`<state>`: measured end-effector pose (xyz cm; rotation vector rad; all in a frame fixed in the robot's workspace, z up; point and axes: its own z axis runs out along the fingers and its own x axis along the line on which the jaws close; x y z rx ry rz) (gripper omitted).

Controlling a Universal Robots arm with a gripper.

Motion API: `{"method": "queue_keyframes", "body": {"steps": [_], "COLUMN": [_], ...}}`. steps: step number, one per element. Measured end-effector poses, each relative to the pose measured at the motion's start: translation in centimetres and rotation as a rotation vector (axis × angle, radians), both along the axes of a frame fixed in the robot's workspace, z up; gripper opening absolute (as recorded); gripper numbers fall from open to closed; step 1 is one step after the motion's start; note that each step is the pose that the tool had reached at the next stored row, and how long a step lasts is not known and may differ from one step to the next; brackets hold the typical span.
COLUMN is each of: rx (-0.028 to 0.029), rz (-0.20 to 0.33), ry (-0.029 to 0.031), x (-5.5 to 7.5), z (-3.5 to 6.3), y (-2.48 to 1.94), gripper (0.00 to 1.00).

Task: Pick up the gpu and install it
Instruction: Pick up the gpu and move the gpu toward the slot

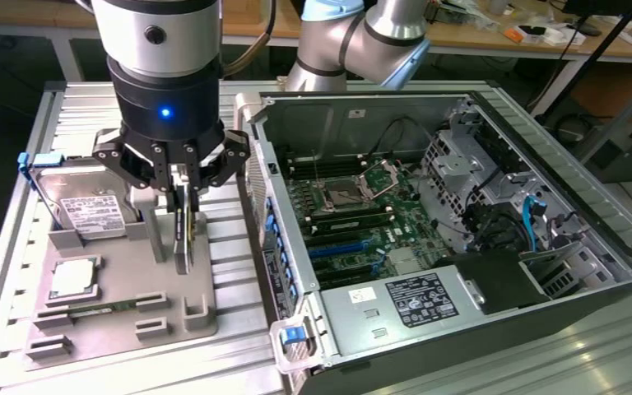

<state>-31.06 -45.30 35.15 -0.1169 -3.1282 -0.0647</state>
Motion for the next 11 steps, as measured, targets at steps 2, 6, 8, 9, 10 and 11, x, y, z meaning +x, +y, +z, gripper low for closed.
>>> {"method": "queue_keyframes", "body": {"steps": [2,6,8,9,10,11], "rx": [-0.0004,-0.0011,-0.0015,-0.0017,-0.0018,-0.0020], "rz": [0.000,-0.001,-0.001,-0.001,-0.001,-0.001], "ry": [0.0000,0.0000,0.0001,0.0001,0.0000,0.0001], "x": [0.00,0.00,0.00,0.00,0.00,0.00], "z": [0.06,0.15,0.20,0.22,0.25,0.27], "y": [0.00,0.00,0.00,0.00,0.00,0.00], "gripper": [0.27,0.27,0.27,0.27,0.27,0.27]}}
